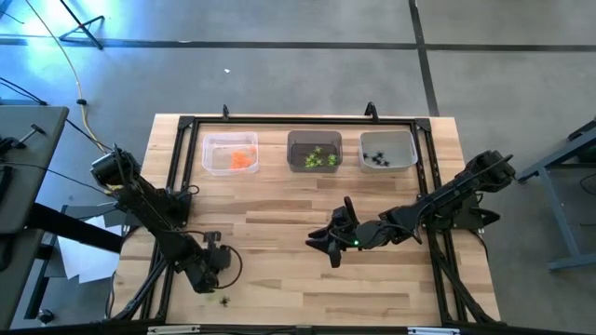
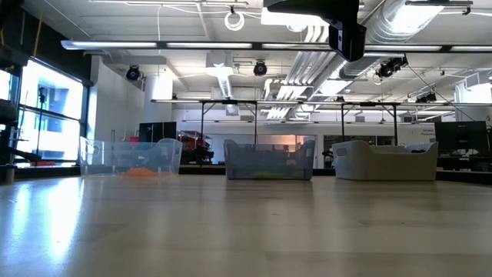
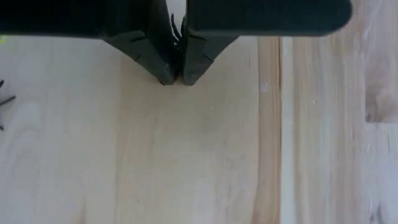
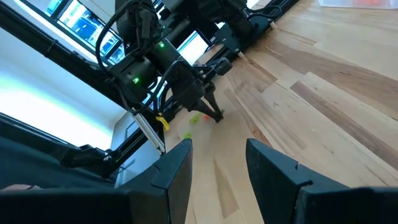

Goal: Sort Halloween decoration
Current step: Put the black spider toy into the white bin

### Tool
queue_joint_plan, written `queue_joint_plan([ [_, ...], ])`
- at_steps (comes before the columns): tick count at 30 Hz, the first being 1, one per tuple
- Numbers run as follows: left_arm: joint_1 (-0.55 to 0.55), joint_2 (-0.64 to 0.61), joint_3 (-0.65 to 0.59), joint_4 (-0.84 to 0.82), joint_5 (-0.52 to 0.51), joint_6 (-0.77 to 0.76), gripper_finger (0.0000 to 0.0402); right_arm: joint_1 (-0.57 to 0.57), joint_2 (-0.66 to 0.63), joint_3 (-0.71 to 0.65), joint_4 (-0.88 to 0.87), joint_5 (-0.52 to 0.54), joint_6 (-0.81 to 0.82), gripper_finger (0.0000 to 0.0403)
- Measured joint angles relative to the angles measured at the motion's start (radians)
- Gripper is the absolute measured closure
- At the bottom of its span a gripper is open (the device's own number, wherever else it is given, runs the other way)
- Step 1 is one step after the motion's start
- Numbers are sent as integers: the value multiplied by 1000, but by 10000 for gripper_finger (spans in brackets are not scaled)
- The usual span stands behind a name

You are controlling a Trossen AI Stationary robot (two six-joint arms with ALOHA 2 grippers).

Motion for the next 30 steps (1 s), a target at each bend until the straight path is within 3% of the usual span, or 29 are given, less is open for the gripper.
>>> queue_joint_plan([
  [6,0,3,12,-14,-3,-48,399,-1,0,0,0,0,0,256],
  [12,6,-12,71,-41,-8,23,401,-2,0,0,0,1,1,256],
  [21,54,-35,147,-144,-97,116,401,-2,0,0,0,15,2,256],
  [26,93,-38,200,-152,-235,182,401,-2,0,0,0,51,-1,256],
  [30,106,-62,277,-141,-488,261,401,-2,0,0,0,89,-26,256],
])
